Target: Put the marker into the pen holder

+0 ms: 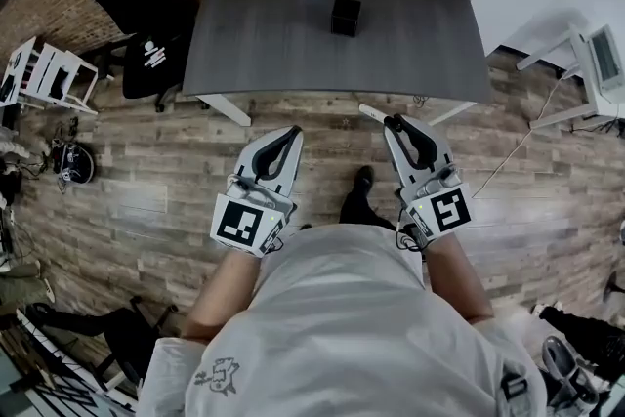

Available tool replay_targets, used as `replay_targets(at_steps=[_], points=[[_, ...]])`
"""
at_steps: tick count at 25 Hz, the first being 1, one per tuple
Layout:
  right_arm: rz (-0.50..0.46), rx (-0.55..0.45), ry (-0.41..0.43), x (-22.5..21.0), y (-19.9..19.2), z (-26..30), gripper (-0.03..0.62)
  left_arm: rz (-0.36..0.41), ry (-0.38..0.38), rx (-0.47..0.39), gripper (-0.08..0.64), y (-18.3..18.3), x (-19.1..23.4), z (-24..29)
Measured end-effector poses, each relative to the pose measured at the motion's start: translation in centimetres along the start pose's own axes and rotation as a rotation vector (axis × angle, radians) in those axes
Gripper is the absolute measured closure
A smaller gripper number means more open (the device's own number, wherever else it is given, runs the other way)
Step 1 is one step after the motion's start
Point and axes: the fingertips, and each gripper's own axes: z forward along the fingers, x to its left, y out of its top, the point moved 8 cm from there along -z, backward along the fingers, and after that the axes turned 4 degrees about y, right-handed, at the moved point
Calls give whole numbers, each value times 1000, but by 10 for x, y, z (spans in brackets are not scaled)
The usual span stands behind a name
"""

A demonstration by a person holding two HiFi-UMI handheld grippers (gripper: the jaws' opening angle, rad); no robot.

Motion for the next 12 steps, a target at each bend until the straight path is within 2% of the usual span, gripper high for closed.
replay_targets(at_steps=[7, 12], points=[[11, 4, 19, -108, -13, 18, 515, -14, -16, 20, 549, 4, -11, 114], [25, 5, 21, -167, -20, 16, 515, -39, -22, 20, 549, 7, -23, 177]])
